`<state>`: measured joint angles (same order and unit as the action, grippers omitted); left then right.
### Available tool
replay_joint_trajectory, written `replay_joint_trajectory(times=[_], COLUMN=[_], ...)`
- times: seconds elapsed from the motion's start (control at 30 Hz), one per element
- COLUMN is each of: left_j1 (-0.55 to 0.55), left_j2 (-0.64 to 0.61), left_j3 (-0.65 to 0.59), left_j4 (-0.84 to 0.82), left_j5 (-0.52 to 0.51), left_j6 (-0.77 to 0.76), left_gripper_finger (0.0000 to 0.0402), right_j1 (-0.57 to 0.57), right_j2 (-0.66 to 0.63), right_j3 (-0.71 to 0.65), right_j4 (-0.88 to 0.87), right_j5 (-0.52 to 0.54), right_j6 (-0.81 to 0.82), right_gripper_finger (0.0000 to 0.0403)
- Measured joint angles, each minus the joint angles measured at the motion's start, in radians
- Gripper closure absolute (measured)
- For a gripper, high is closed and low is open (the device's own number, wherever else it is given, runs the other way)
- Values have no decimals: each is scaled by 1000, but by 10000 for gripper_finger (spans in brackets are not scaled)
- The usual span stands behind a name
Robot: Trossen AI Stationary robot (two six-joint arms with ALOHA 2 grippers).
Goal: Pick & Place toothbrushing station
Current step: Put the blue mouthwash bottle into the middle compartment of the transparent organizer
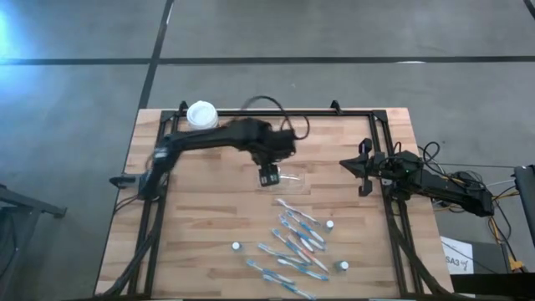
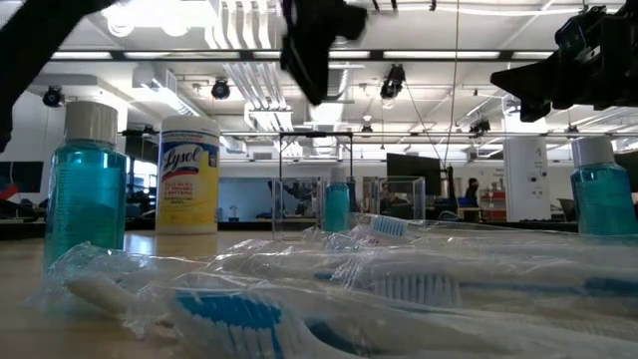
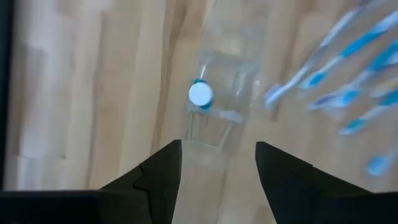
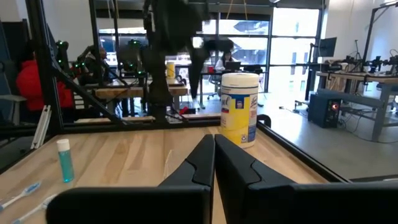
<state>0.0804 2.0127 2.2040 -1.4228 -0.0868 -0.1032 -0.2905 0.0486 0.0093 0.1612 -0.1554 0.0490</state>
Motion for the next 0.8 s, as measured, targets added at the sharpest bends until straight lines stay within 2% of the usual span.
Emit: replay_joint_trajectory(times=[0.13,0.23,0.37,0.53,0.63,0.73,0.8], left_j1=[-62,-134,-223,-332,-362,-365,-365], left_j2=[-168,-331,-599,-933,-1104,-1242,-1316], left_j3=[-51,-208,-548,-1056,-1324,-1536,-1650], left_j4=[46,140,346,750,958,1118,1206], left_j5=[-84,-196,-259,-272,-310,-326,-329], left_j6=[0,8,-9,-114,-190,-255,-272], left_gripper_finger=[195,196,196,196,204,246,293], right_j1=[0,0,0,0,0,0,0], right_j2=[0,0,0,0,0,0,0], right_j3=[0,0,0,0,0,0,0], right_j4=[0,0,0,0,0,0,0], right_j5=[0,-1,-1,-1,-1,0,0], right_j6=[0,2,3,3,3,4,22], right_gripper_finger=[394,394,394,394,394,394,394])
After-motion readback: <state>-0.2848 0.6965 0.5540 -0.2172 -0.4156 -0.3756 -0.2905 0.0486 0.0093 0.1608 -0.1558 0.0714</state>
